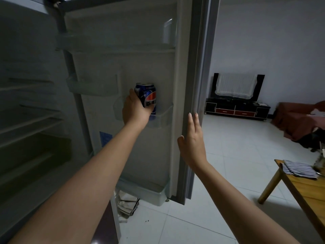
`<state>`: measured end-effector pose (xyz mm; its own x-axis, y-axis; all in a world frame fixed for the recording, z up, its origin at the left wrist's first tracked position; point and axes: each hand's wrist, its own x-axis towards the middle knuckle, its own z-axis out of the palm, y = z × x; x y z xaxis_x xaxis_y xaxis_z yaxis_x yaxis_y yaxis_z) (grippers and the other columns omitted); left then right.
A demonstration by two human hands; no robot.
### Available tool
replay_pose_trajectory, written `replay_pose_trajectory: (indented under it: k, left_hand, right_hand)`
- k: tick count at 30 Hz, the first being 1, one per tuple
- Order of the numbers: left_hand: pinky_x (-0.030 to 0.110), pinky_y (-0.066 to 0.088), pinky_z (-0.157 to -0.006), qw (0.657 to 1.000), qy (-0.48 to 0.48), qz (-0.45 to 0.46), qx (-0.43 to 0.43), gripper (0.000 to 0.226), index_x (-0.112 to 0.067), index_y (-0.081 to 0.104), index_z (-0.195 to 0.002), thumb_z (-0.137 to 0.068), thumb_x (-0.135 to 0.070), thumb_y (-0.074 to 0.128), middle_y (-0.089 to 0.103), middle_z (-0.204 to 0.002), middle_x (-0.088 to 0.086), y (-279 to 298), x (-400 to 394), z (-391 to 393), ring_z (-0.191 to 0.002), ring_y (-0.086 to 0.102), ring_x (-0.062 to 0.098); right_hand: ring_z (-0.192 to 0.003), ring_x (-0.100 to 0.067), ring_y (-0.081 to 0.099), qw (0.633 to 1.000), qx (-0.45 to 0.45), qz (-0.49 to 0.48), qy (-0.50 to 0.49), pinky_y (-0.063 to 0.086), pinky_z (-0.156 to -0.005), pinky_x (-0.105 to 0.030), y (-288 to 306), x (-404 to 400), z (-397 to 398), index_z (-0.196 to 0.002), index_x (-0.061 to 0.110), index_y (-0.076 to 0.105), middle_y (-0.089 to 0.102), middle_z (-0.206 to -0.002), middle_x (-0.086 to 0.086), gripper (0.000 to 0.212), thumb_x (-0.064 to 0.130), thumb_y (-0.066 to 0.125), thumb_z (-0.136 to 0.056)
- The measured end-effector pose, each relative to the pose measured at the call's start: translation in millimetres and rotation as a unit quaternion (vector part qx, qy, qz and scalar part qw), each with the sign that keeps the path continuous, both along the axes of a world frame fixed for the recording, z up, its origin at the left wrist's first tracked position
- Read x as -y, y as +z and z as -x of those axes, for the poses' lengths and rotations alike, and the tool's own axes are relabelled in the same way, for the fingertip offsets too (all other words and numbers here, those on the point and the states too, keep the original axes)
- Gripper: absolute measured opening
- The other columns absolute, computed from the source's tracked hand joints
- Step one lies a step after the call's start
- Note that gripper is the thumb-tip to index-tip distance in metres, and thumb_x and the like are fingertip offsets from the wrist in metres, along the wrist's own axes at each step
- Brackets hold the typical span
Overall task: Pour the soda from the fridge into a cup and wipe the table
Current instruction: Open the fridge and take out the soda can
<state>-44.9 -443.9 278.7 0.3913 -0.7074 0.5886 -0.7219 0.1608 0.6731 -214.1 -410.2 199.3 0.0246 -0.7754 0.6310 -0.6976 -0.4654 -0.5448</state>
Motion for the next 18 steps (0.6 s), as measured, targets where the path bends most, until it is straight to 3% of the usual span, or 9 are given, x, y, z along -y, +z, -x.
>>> replay_pose_trajectory:
  k: [7, 10, 18]
  left_hand:
    - [0.042, 0.048, -0.086, 0.999, -0.007, -0.021, -0.039, 0.078, -0.013, 0.034, -0.133, -0.072, -0.040, 0.073, 0.057, -0.125, 0.011, 6.5, 4.2, 0.3, -0.109, 0.057, 0.035]
    - [0.038, 0.047, -0.082, 0.998, -0.013, 0.000, -0.062, 0.065, -0.015, 0.041, -0.123, -0.072, -0.038, 0.073, 0.060, -0.121, 0.009, 6.7, 0.2, 2.8, -0.106, 0.059, 0.033]
    - [0.029, 0.046, -0.076, 0.988, -0.083, 0.079, -0.106, 0.054, -0.015, 0.046, -0.119, -0.074, -0.028, 0.073, 0.061, -0.114, 0.003, 24.6, -17.4, 7.5, -0.099, 0.059, 0.021]
  right_hand:
    - [-0.144, -0.022, 0.003, 1.000, 0.011, 0.005, 0.005, 0.012, -0.112, -0.028, -1.5, 1.5, -0.6, -0.147, 0.014, 0.007, -0.001, -0.157, -0.005, 0.073, 0.001, 0.047, -0.086]
    - [-0.144, -0.022, 0.004, 1.000, 0.007, 0.008, 0.005, 0.014, -0.113, -0.030, -3.2, 1.9, 0.1, -0.147, 0.014, 0.007, -0.001, -0.157, -0.004, 0.074, 0.002, 0.048, -0.086]
    - [-0.144, -0.022, 0.002, 1.000, 0.015, 0.007, 0.016, 0.014, -0.116, -0.035, -4.2, 1.5, 0.1, -0.147, 0.014, 0.008, -0.002, -0.157, -0.005, 0.074, 0.001, 0.048, -0.086]
